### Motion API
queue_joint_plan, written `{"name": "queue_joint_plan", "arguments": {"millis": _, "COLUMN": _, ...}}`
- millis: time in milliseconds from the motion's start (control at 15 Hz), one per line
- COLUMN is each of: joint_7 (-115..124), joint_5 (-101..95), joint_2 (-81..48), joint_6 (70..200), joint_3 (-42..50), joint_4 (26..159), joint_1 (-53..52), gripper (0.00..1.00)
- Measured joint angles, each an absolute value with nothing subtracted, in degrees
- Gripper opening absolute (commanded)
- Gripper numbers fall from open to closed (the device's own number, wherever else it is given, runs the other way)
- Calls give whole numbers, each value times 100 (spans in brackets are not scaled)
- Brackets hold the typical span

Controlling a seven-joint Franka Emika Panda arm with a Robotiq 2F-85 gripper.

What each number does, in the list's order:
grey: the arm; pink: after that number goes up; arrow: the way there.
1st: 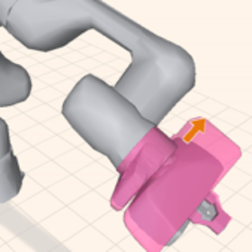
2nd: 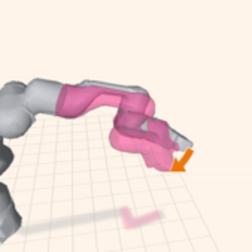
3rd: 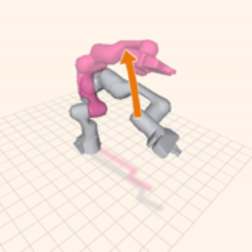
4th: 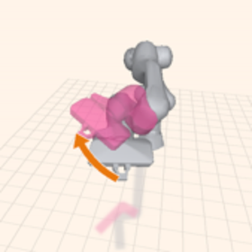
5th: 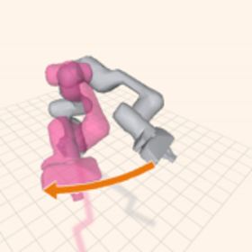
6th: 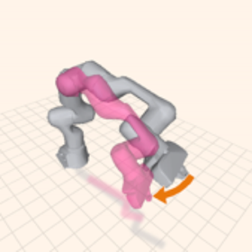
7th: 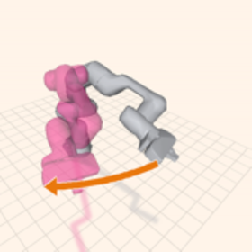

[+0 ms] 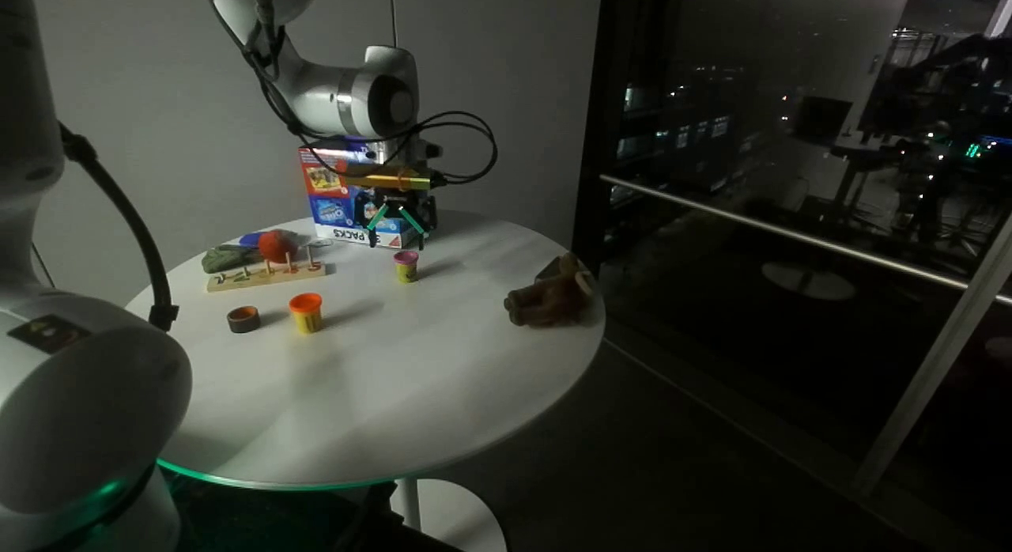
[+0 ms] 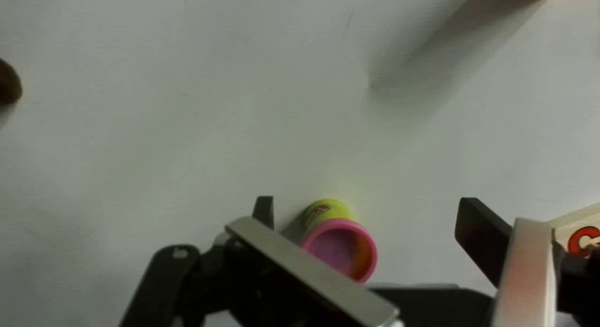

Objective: Stack the yellow containers together then put the black masking tape on top of the containers.

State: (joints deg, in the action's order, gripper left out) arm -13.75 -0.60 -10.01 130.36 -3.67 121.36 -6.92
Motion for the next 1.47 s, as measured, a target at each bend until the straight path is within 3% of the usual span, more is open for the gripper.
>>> {"name": "queue_joint_plan", "arguments": {"millis": 800, "joint_7": -1283, "joint_5": -232, "joint_2": -2090, "joint_6": 13505, "joint_3": -528, "joint_4": 11495, "joint_1": -669, "gripper": 100}}
{"name": "queue_joint_plan", "arguments": {"millis": 867, "joint_7": -1296, "joint_5": -233, "joint_2": -2144, "joint_6": 13537, "joint_3": -544, "joint_4": 11456, "joint_1": -669, "gripper": 75}}
{"name": "queue_joint_plan", "arguments": {"millis": 933, "joint_7": -1309, "joint_5": -239, "joint_2": -2193, "joint_6": 13550, "joint_3": -557, "joint_4": 11416, "joint_1": -669, "gripper": 73}}
{"name": "queue_joint_plan", "arguments": {"millis": 1400, "joint_7": -1344, "joint_5": -734, "joint_2": -2272, "joint_6": 13617, "joint_3": -567, "joint_4": 11345, "joint_1": -679, "gripper": 24}}
{"name": "queue_joint_plan", "arguments": {"millis": 1467, "joint_7": -1323, "joint_5": -869, "joint_2": -2264, "joint_6": 13617, "joint_3": -559, "joint_4": 11343, "joint_1": -686, "gripper": 24}}
